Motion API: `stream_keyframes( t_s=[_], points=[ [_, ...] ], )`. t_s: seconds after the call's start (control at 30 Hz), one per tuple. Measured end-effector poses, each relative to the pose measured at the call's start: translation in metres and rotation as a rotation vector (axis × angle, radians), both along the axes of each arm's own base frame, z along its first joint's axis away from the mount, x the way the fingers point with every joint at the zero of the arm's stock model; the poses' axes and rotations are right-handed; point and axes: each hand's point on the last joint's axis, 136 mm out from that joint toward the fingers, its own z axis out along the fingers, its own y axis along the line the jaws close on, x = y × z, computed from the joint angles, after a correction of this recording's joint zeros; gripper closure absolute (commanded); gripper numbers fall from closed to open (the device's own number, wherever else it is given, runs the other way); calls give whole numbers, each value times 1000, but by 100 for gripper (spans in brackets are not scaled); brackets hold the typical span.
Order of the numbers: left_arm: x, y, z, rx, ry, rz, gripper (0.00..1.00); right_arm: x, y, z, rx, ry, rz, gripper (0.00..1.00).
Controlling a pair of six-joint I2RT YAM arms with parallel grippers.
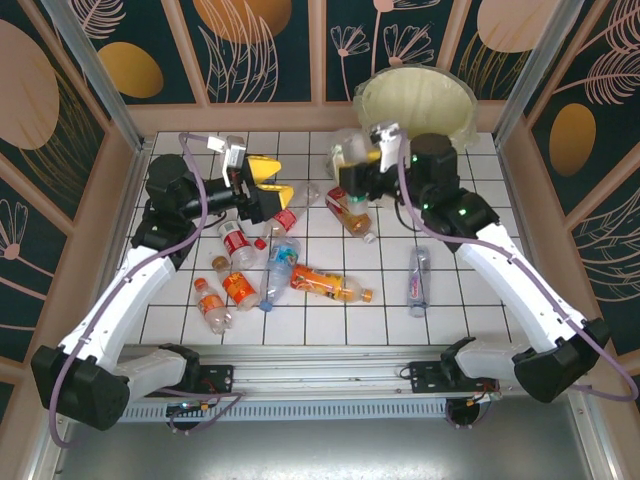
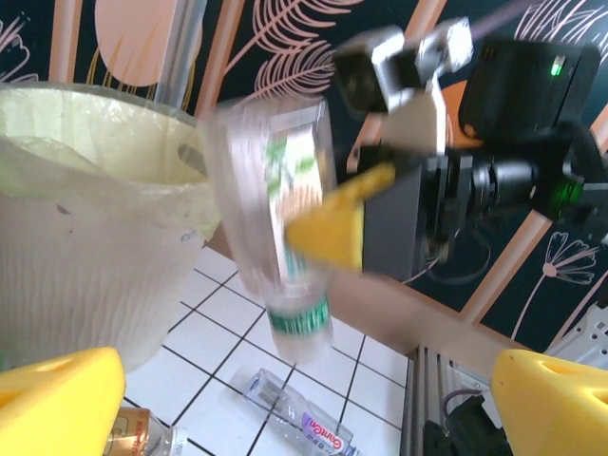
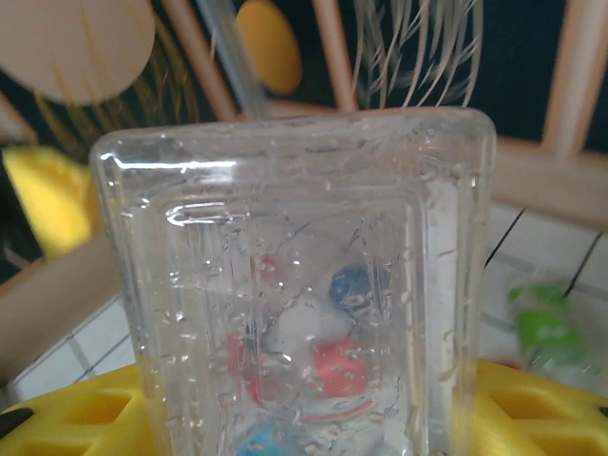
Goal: Put the plastic bottles in the bin
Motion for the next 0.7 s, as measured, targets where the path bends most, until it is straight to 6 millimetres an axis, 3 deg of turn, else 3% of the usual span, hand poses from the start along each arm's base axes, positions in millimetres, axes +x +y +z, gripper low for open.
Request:
stream_keyframes(
  t_s=[0.13, 0.27, 0.53, 0.7],
  points=[
    [0, -1, -11, 6, 14, -8, 1, 26, -22, 21, 8, -58, -90, 40],
    [2, -1, -19, 7, 23, -2, 1, 63, -48, 29, 1, -73, -207, 40],
    [5, 0, -17, -4, 9, 17, 2, 130, -102, 22, -27, -49, -405, 40],
    [6, 1, -16, -7, 3, 32, 1, 159, -128, 17, -32, -18, -470, 38]
  ],
)
